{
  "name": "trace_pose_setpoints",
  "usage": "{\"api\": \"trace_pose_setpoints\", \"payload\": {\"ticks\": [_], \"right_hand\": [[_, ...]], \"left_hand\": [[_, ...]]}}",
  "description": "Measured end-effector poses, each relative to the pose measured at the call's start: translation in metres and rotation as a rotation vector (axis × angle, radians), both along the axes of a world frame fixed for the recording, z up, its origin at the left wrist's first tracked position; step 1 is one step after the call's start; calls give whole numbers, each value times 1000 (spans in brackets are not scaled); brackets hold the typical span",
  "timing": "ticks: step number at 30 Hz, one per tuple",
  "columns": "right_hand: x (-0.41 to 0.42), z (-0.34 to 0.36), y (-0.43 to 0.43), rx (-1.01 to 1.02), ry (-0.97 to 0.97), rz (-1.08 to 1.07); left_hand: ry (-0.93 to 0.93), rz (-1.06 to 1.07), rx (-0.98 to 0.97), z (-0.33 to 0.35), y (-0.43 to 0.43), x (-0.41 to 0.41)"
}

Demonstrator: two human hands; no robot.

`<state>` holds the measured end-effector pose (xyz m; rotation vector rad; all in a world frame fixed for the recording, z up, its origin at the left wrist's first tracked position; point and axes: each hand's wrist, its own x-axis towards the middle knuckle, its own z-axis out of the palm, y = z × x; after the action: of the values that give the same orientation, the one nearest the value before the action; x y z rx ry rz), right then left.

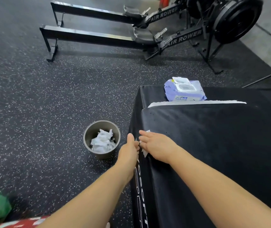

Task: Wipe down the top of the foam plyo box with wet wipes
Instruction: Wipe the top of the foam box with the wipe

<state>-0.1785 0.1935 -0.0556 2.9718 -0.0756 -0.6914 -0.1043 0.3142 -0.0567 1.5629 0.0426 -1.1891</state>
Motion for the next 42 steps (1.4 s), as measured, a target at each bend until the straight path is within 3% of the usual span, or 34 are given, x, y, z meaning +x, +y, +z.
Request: {"api": "trace_pose_setpoints", "payload": {"ticks": [10, 20, 24, 31, 34, 42], "right_hand": [[72, 17, -60, -47, 14, -217], [14, -1, -21, 122, -105, -384], [-11, 5, -1, 82, -248, -390], [-3, 9, -10, -33, -277, -388], [15, 2, -28, 50, -132, -421], [45, -7, -53, 97, -141, -497]], "left_hand": [[84, -54, -53, -16, -39, 55], [44, -31, -23, -5, -61, 55], [60, -40, 20, 5, -63, 46], [10, -65, 45, 24, -73, 48], [-22, -70, 58, 22, -80, 51], [-133, -123, 122, 27, -98, 73]]}}
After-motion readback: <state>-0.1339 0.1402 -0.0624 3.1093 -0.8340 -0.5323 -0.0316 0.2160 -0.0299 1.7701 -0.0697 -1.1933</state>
